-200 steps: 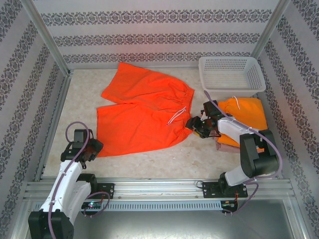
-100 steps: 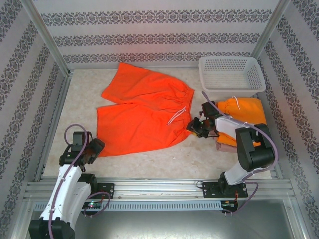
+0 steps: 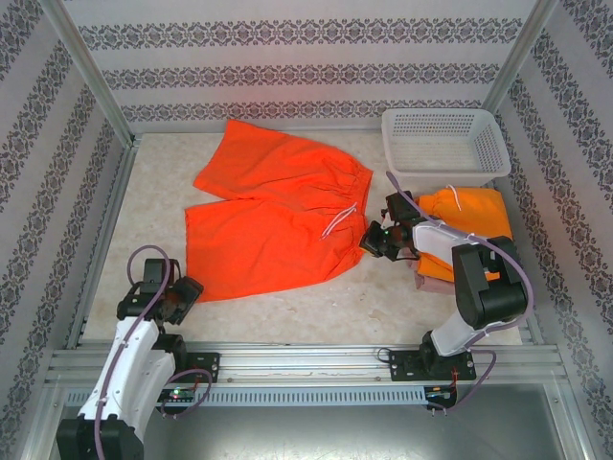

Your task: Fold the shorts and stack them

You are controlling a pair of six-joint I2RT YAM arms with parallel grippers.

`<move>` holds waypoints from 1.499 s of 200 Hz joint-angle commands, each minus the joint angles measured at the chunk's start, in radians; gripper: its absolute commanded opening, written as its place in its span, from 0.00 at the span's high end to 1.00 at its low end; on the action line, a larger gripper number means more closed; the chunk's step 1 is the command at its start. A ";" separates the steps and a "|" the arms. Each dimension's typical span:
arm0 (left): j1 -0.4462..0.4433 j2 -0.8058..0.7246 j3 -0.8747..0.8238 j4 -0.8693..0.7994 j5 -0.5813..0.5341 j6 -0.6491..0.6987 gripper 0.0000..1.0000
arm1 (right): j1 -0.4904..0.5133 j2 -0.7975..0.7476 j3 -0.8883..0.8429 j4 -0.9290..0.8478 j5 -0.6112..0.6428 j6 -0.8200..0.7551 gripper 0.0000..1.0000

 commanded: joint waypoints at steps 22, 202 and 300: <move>0.007 0.054 -0.031 0.101 0.042 -0.029 0.45 | 0.015 0.015 0.012 0.003 -0.018 -0.009 0.97; 0.012 0.181 0.076 0.174 -0.066 0.090 1.00 | 0.021 0.038 0.047 -0.032 -0.031 -0.030 1.00; 0.015 0.084 0.430 -0.035 -0.181 0.192 1.00 | 0.010 -0.135 0.151 -0.155 -0.091 -0.035 1.00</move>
